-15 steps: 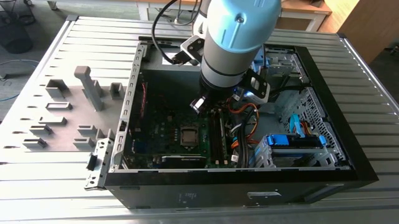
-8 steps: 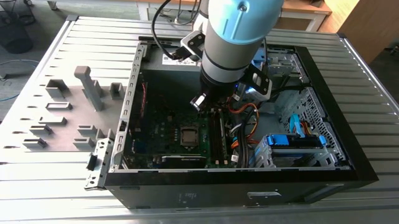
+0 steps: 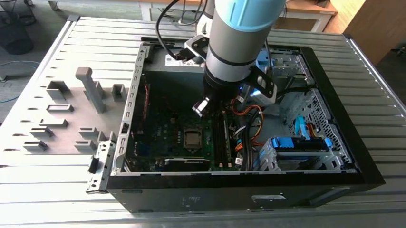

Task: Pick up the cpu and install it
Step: 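Close the cpu cover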

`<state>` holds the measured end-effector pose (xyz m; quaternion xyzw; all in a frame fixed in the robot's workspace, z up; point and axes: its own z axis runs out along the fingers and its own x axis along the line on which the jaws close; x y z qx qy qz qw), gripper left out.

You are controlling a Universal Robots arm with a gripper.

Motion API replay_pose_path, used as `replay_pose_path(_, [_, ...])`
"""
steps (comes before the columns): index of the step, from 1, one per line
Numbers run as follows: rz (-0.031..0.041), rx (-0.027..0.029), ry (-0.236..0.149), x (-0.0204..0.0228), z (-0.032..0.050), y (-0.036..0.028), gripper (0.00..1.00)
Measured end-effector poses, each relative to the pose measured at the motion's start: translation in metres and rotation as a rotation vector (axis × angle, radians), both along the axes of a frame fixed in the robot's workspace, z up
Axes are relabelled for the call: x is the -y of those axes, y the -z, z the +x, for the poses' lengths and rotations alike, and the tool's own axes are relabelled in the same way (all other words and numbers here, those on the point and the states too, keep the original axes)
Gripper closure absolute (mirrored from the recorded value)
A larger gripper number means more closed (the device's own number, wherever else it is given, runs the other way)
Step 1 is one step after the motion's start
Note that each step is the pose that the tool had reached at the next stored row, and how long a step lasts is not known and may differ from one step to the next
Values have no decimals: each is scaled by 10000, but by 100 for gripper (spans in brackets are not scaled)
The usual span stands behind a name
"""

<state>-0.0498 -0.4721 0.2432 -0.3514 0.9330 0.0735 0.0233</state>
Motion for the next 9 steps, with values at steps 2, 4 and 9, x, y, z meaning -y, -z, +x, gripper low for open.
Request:
replay_pose_path(2, [-215, -40, 17, 0, 4, -5, 89])
replay_pose_path(4, [-239, -45, 23, 1, 4, -28, 89])
replay_pose_path(9, [-251, -42, 28, 0, 3, -67, 89])
